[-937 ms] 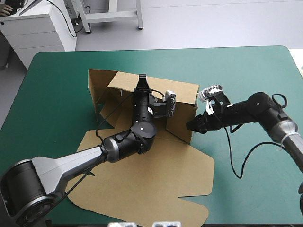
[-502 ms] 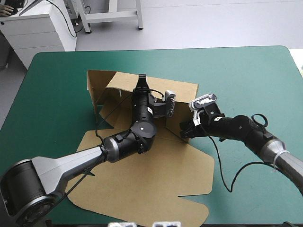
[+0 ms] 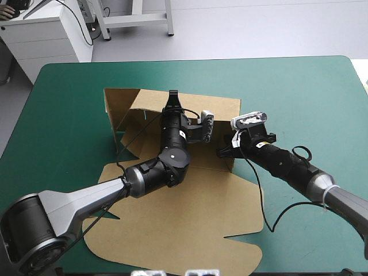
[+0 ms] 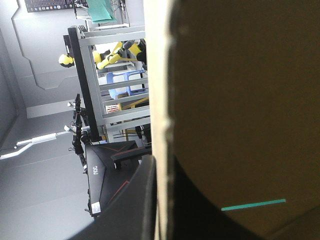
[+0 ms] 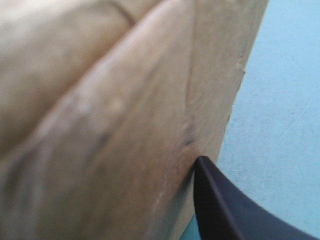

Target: Fold the box

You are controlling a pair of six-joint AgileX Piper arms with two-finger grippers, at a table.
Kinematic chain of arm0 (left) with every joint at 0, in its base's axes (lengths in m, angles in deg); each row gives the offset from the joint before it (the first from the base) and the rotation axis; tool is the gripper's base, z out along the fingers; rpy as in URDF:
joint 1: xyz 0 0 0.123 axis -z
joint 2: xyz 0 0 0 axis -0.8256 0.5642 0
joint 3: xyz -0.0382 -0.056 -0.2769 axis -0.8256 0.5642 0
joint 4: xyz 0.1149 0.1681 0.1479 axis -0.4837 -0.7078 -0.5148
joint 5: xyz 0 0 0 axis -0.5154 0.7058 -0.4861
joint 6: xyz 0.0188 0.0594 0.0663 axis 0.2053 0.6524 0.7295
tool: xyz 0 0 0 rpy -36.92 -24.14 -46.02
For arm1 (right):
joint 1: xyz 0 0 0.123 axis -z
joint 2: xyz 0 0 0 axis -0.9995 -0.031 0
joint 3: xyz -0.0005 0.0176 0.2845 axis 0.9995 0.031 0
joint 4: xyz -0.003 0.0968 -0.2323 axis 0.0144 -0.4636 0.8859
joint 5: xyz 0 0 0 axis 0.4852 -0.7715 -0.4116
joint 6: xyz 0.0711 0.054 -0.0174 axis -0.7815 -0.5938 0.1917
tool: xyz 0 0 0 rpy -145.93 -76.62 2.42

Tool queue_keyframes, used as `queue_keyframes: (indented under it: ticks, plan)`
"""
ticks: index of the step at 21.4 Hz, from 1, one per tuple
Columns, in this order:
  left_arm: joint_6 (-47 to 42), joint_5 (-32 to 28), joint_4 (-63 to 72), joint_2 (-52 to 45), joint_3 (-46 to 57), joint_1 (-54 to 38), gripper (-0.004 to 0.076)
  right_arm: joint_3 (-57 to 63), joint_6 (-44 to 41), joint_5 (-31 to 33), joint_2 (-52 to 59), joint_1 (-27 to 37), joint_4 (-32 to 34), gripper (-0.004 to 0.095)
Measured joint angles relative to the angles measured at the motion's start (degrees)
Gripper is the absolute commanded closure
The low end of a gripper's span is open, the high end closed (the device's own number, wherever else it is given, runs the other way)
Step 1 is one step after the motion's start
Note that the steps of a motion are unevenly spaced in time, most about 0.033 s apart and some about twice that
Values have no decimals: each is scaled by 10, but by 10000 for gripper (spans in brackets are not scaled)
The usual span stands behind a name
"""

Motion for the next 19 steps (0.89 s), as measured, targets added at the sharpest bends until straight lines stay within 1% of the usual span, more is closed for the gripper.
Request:
queue_keyframes:
  ticks: [1, 2, 3, 7, 9, 10, 15, 17, 19]
  plan:
    - [0, 0, -1, 0, 0, 0, 726, 0, 0, -6, -2, 0, -1, 843]
    - [0, -1, -1, 0, 0, 0, 726, -1, 0, -16, -6, 0, -1, 910]
    - [-1, -1, -2, 0, 0, 0, 726, -2, -1, -22, -7, 1, -1, 922]
    - [-14, -7, -33, 0, 0, 1, 721, -2, 0, -37, -12, 5, -2, 922]
    - [-36, -8, -45, 1, 0, 1, 694, -2, 0, -40, -12, 5, -5, 922]
    - [-42, -9, -51, 1, 0, 1, 671, -2, 0, -41, -12, 5, -6, 922]
    - [-70, -11, -98, 1, 1, 1, 469, -2, 0, -42, -13, 11, -13, 922]
    - [-87, -4, -107, 1, 1, 7, 426, -9, 0, -25, -13, 24, -13, 922]
    - [-92, 16, -108, 1, 1, 21, 425, -28, 1, 14, -21, 45, -11, 922]
